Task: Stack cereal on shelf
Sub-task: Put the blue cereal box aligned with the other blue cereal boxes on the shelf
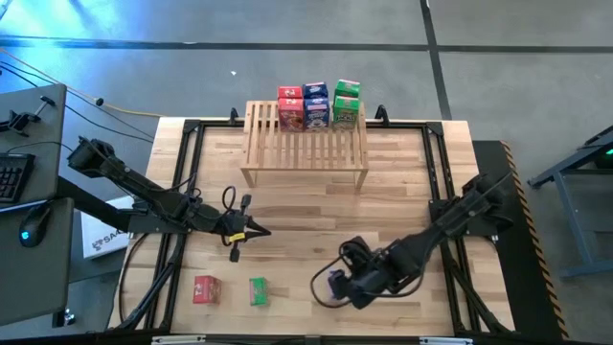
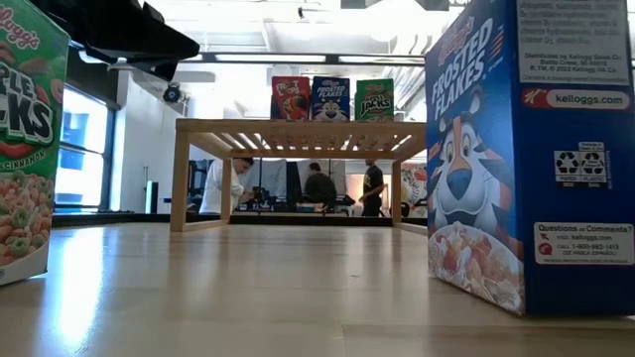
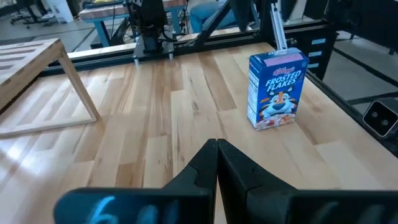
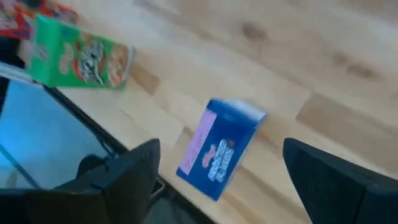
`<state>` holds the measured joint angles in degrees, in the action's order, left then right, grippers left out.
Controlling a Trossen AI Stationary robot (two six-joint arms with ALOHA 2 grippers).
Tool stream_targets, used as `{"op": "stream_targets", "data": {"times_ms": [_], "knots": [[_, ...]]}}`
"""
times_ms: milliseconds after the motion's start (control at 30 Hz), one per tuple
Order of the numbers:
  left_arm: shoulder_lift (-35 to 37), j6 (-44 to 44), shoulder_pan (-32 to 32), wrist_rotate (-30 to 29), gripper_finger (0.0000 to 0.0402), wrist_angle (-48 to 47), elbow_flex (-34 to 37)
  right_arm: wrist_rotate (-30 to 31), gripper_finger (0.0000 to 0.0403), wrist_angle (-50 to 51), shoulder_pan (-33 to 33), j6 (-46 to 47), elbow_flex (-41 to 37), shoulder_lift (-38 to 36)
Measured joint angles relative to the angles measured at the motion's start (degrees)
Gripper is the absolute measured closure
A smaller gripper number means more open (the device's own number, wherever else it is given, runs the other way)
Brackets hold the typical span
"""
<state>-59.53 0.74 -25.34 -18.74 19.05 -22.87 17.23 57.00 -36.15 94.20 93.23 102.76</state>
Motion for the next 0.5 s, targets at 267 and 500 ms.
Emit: {"op": "stream_targets", "data": {"times_ms": [267, 500], "knots": [[0.0, 4.49, 0.2, -0.04, 0.0401, 0.02, 0.0, -3.79, 0.0068, -1.39, 1.16, 3.87, -0.02, 4.85], [0.01, 6.41, 0.2, -0.17, 0.0401, 0.11, -0.02, -4.53, 0.0068, -4.12, 1.98, 4.58, -0.02, 7.29]]}}
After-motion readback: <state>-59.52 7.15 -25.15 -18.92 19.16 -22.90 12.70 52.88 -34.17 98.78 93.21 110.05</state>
